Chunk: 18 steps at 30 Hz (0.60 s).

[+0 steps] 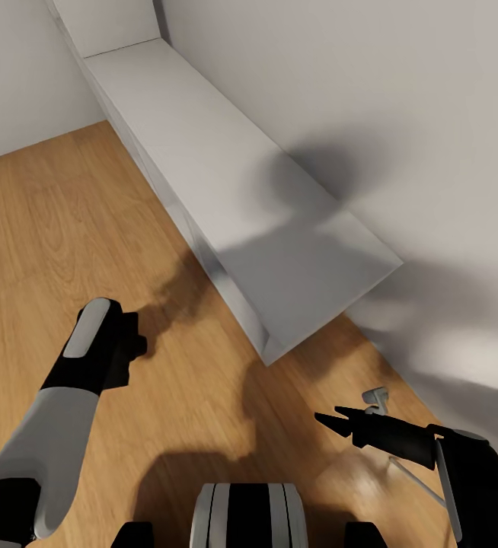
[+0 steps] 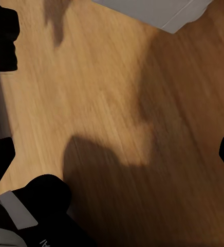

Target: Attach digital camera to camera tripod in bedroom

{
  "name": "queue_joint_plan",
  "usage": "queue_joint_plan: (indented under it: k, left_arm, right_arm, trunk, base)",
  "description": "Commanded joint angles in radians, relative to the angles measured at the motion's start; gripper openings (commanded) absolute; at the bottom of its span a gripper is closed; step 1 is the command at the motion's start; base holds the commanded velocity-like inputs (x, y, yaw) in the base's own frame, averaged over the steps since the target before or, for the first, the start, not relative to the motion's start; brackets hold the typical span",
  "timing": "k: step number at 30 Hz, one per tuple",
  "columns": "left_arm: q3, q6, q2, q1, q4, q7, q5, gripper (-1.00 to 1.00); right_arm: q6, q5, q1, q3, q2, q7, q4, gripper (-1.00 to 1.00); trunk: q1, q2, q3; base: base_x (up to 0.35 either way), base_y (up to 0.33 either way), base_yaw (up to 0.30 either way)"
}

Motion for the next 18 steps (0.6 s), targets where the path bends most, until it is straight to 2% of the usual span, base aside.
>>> queue_joint_plan:
  k: [1,18]
  left_arm:
    - [0.000,-0.005,0.001,0.000,-0.003,0.003,0.006,-1.00]
    - [-0.002,0.007,0.003,0.000,-0.010,0.010,0.005,-1.00]
  right_arm:
    - [0.007,0.010,-0.001,-0.001,0.000,0.010,-0.001,1.00]
    - [0.008,0.010,-0.001,-0.002,-0.001,0.010,-0.001,1.00]
  trunk:
    - [0.000,0.000,-0.001]
    - [0.000,0.000,-0.001]
  base:
    - [0.000,0.000,0.000]
    - [0.000,0.000,0.000]
